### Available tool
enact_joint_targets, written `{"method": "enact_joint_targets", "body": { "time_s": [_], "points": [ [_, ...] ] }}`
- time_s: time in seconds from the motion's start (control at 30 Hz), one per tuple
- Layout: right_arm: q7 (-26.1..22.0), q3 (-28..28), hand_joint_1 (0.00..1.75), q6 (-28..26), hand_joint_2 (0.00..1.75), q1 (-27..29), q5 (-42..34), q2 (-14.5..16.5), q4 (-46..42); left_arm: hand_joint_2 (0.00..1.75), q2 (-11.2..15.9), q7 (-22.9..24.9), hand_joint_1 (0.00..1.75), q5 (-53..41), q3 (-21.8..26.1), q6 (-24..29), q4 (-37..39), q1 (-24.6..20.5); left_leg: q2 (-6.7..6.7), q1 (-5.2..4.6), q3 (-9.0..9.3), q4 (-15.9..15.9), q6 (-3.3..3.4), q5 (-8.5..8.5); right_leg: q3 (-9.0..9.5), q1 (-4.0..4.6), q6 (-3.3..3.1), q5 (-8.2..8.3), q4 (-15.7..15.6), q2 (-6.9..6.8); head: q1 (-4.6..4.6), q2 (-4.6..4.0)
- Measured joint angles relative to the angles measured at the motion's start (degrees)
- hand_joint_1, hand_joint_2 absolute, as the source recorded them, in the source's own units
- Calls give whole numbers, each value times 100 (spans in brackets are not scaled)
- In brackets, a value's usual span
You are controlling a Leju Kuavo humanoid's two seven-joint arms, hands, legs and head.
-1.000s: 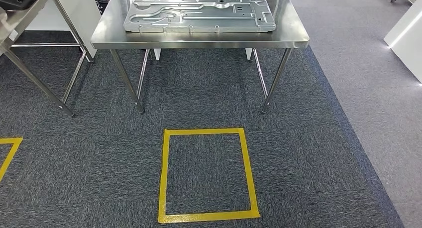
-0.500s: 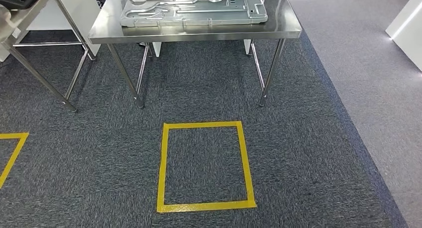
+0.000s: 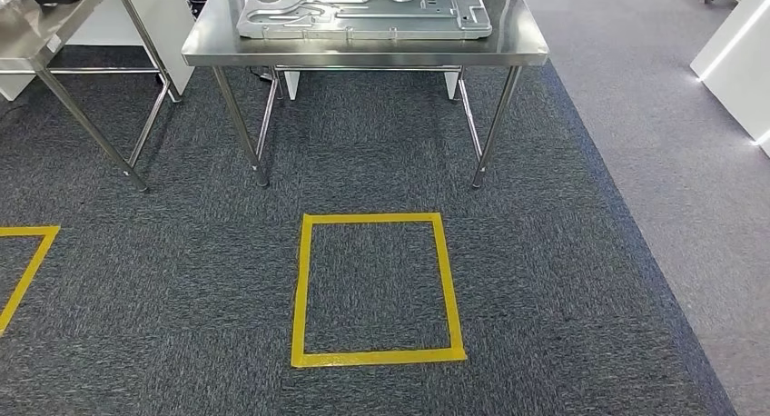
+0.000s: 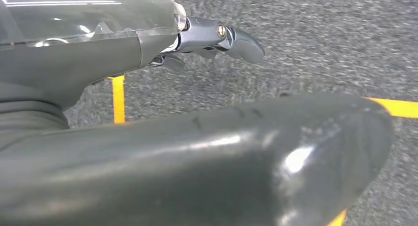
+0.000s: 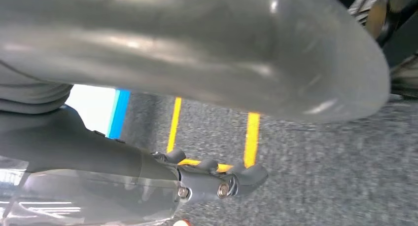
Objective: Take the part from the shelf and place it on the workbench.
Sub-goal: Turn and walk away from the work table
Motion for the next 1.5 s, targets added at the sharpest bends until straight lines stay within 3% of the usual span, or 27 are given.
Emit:
{"method": "enact_joint_targets", "body": {
  "time_s": [0.03,0.07,0.13,0.2,0.3,0.33,0.4,0.47,0.5,0.53,0.57,0.63,0.7,0.8,0.83,0.9,0.97,1.0,1.03,1.07,1.13,1.2,1.23,1.33,1.4,1.5],
  "points": [
    [4,0,0,-2,0,2,-1,0,0,0,0,1,0,0,0,-3,0,1,1,-1,-63,24,-9,30,113,0,0,0,-24,0,0,0],
    [7,0,0,-4,0,2,-2,-1,0,0,-1,2,0,-1,0,-8,1,2,0,-1,-119,51,-20,54,347,0,-9,85,-281,0,0,0],
    [10,0,0,-9,0,-7,-5,-5,0,0,-3,3,0,-4,-2,-24,5,0,-2,-8,-194,116,-54,82,966,12,-56,283,-1132,5,0,0],
    [14,-1,0,-7,0,-14,-10,-8,0,0,-4,3,0,-14,-4,-34,13,-7,-3,-22,-237,167,-105,103,1279,41,-128,358,-1630,16,-1,0],
    [27,-3,0,0,0,-3,-20,-15,0,0,-8,3,0,-34,-6,-40,16,-16,-7,-15,-262,195,-195,119,1267,49,-232,407,-1694,12,-1,0],
    [33,-4,0,1,0,-1,-21,-18,0,0,-10,3,0,-40,-7,-42,17,-14,-13,-9,-295,267,-223,54,1259,39,-273,433,-1711,5,0,0],
    [44,-4,0,-6,0,3,-21,-24,0,0,-22,3,0,-46,-9,-39,22,-11,-23,15,-516,770,-272,-292,1222,31,-347,483,-1733,-15,-1,0],
    [56,-5,0,-24,0,11,-21,-31,0,0,-40,3,0,-52,-15,-33,30,-4,-24,36,-853,1571,-308,-696,1157,50,-372,513,-1722,-22,-2,0],
    [66,-6,0,-38,0,15,-21,-34,0,0,-45,4,0,-54,-19,-31,33,1,-24,44,-949,1827,-320,-776,1129,57,-373,525,-1711,-24,-2,0],
    [78,-7,0,-52,0,17,-21,-37,0,0,-49,4,0,-55,-22,-31,35,5,-23,51,-943,1873,-324,-744,1105,62,-368,534,-1695,-23,-2,0],
    [89,-7,0,-66,0,17,-21,-38,0,0,-50,5,0,-56,-26,-33,37,5,-22,55,-809,1661,-321,-602,1088,64,-362,539,-1674,-22,-2,0],
    [104,-7,0,-76,0,13,-21,-39,0,0,-50,5,0,-58,-33,-36,37,-6,-21,55,-350,836,-289,-259,1068,69,-336,537,-1627,-23,-1,0],
    [105,-7,0,-73,0,5,-21,-39,0,0,-51,9,0,-59,-38,-37,37,-19,-23,35,-84,291,-230,-116,1048,82,-279,542,-1591,-23,-1,0],
    [104,-7,0,-52,0,-1,-20,-41,0,0,-54,21,0,-58,-39,-38,38,-15,-22,17,-98,216,-125,-52,1019,74,-163,579,-1573,-16,0,0],
    [104,-7,0,-41,0,-1,-19,-43,0,0,-56,25,0,-57,-39,-37,39,-17,-18,24,-112,201,-82,-9,992,67,-129,525,-1521,-9,0,0],
    [104,-7,0,-25,0,0,-16,-45,0,0,-61,28,0,-54,-39,-38,41,-29,-8,40,-176,173,-9,73,822,54,-82,179,-1120,8,0,0],
    [102,-7,0,-14,0,1,-15,-49,0,0,-61,32,0,-49,-39,-31,42,-28,-8,23,-283,183,20,120,518,40,-49,-267,-347,13,0,0],
    [99,-7,0,-9,0,4,-15,-54,0,0,-61,37,0,-45,-38,-22,42,-24,-9,15,-333,190,18,139,413,33,-39,-380,-47,13,0,0],
    [95,-7,0,-6,0,8,-15,-60,0,0,-61,44,0,-40,-38,-10,42,-20,-10,8,-374,198,13,160,403,29,-36,-382,59,13,0,0],
    [92,-7,0,-1,0,11,-13,-64,0,0,-61,51,0,-34,-38,2,42,-18,-16,4,-403,205,3,180,517,27,-43,-280,-85,14,0,0],
    [92,-4,0,14,0,14,27,-74,0,0,-66,65,0,-27,-38,19,43,-16,-55,0,-435,213,-35,220,1027,31,-94,44,-929,98,0,0],
    [101,8,0,38,0,24,108,-88,0,0,-75,71,0,-28,-38,28,46,-27,-102,-13,-462,223,-91,260,1407,55,-157,227,-1616,207,-1,0],
    [104,19,0,51,0,34,155,-94,0,0,-80,71,0,-32,-39,31,48,-34,-125,-12,-477,226,-121,281,1457,72,-182,236,-1728,235,-1,0],
    [149,126,0,108,0,60,465,-96,2,0,-75,68,0,-47,-39,34,48,-23,-189,0,-527,264,-210,297,1439,63,-275,314,-1773,101,0,0],
    [204,297,0,177,0,73,783,-99,3,0,-69,65,0,-63,-39,33,48,-12,-170,11,-703,635,-258,33,1411,30,-350,380,-1818,-10,-1,0],
    [245,551,0,253,0,103,1039,-106,4,0,-68,64,0,-85,-39,30,48,-5,-129,50,-1144,1731,-327,-544,1335,50,-381,406,-1799,-173,-2,0]
  ]
}}
